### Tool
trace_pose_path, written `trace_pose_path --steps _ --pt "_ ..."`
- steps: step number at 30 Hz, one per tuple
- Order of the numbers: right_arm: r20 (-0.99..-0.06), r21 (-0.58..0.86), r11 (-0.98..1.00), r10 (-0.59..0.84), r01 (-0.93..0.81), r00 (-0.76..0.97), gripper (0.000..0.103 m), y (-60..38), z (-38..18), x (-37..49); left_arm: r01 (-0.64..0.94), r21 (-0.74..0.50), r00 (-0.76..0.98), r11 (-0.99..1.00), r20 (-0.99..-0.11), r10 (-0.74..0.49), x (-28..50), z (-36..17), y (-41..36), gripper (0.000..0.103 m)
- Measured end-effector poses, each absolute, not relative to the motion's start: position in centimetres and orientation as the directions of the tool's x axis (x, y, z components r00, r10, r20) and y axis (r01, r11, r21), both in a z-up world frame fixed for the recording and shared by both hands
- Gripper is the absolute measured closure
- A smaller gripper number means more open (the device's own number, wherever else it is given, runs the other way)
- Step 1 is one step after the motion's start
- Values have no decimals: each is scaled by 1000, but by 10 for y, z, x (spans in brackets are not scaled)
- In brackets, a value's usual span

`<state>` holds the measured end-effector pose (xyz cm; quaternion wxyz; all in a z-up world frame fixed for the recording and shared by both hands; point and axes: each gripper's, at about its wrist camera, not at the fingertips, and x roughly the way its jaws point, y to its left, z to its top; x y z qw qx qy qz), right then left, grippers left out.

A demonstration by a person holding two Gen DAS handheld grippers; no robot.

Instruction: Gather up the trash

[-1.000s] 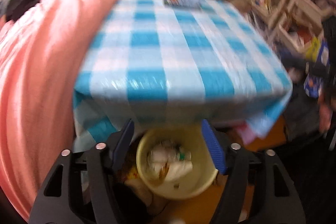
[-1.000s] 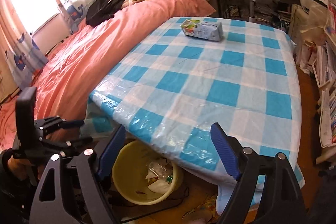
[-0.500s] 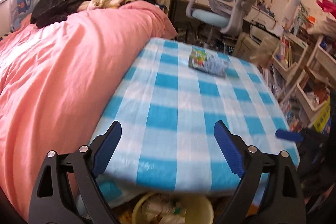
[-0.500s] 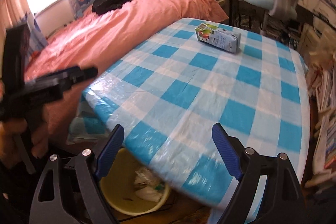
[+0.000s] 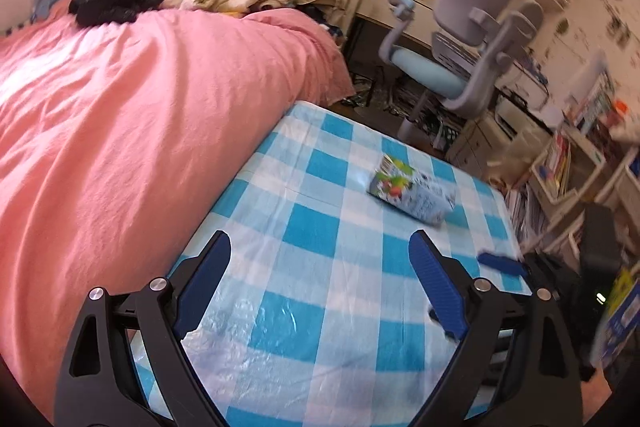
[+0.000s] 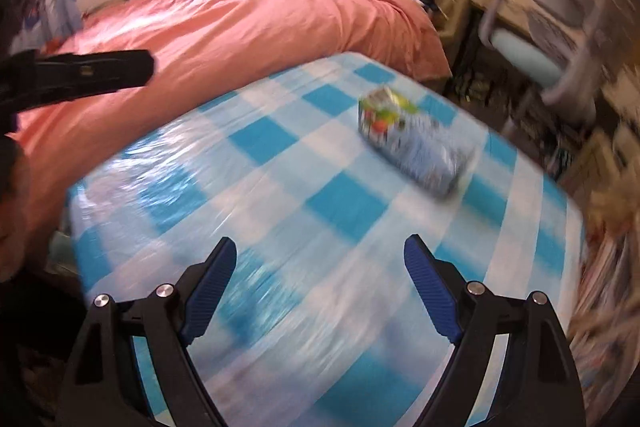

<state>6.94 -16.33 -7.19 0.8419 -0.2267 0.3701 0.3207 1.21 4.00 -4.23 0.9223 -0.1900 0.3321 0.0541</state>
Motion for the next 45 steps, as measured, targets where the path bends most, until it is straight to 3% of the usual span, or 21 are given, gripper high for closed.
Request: trace_pose_path --steps 5,13,15,26,32,35,37,42,45 --pt "-776 -279 629 297 -726 556 17 -132 -68 140 -258 -359 764 897 -645 -38 26 -42 51 15" --pt "-877 -200 630 227 -751 424 17 -120 -108 211 -258 -388 756 885 -652 -65 36 -40 59 15" --pt "-893 -162 631 234 -758 385 35 -127 -112 204 -258 -383 750 887 -659 -67 35 -41 60 15" --pt "-879 -37 711 311 -702 361 37 -211 -107 56 -225 -389 732 893 -672 -108 28 -40 53 14" --pt "-878 -46 801 253 -597 407 37 -238 -97 28 -11 -233 621 972 -764 -176 64 -64 2 13" --pt "-878 -45 829 233 -557 418 37 -248 -99 29 -20 -317 578 948 -777 -248 100 -79 -10 13" --pt "-885 -23 838 237 -545 401 37 -254 -104 30 -48 -373 576 927 -768 -280 130 -85 -17 15" --pt "-877 39 843 286 -536 387 37 -263 -104 42 -155 -428 527 890 -798 -292 201 -111 -44 35" --pt "-874 58 839 305 -541 378 37 -263 -106 49 -217 -407 513 887 -821 -251 232 -122 -62 38"
